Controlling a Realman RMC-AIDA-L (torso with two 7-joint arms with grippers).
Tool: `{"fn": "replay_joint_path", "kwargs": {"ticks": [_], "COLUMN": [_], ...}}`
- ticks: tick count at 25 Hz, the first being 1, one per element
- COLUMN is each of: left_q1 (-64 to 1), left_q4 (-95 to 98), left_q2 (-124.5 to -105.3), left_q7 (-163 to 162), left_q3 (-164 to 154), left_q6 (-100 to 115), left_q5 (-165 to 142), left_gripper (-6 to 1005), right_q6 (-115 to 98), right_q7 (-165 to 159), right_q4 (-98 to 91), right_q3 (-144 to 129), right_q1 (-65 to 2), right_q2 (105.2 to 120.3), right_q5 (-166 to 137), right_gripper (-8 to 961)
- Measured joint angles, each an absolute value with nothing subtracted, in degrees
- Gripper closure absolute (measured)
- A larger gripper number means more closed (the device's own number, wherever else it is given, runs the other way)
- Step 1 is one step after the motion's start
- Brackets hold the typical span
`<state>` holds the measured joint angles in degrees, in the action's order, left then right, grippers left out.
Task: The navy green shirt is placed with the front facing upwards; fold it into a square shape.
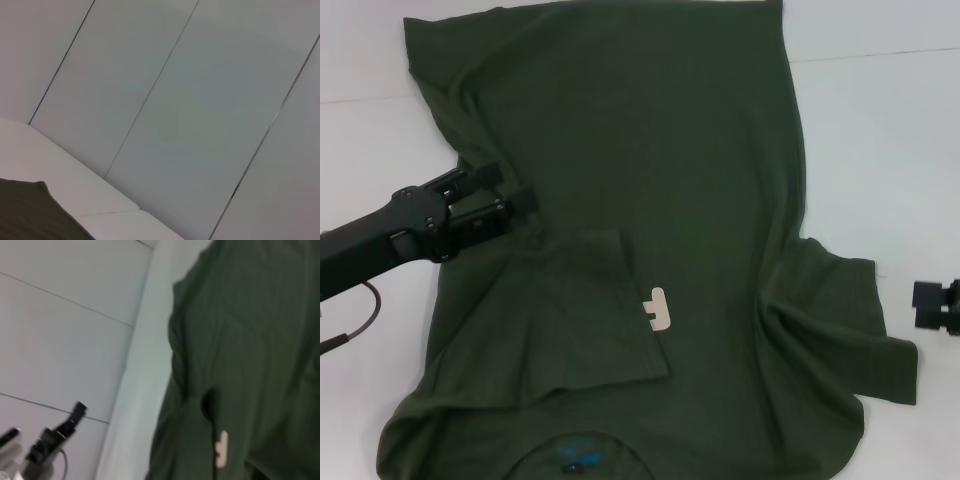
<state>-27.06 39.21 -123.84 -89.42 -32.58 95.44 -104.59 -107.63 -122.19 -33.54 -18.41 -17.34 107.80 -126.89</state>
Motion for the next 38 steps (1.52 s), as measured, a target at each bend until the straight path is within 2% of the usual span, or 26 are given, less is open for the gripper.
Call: {"fn": "replay_joint_path", "kwargs": {"ticks": [4,17,25,38], "left_q1": [-27.2,-27.1,-27.3,-27.3], "left_q4": [39.2,38.1,37.0,36.8], "left_q2": [-123.77,-123.85,-123.76,-123.74], "left_q7": [-89.1,-88.0,-87.7,-86.7], "left_q3": [-32.5,-32.8,-32.9,-32.8], "left_q6": [95.3,94.0,93.2,93.2], "left_q5": [-104.9,-105.0,-105.1,-105.1], "left_gripper": [93,96,96,95], "right_q6": [-106.9,-103.3,-100.3,-97.3], "right_q7": [-122.8,-122.9,-122.6,-121.8], "right_q4": [-33.6,-34.1,-33.7,-33.3], "right_q3": [-18.2,-17.3,-17.4,-17.6], "right_q1": [-17.0,-14.6,-15.0,-16.0], "right_q2": [107.95,107.05,107.69,109.70], "right_q5": [-129.6,-134.4,-134.6,-134.5], "right_gripper": [24,26,27,28]}}
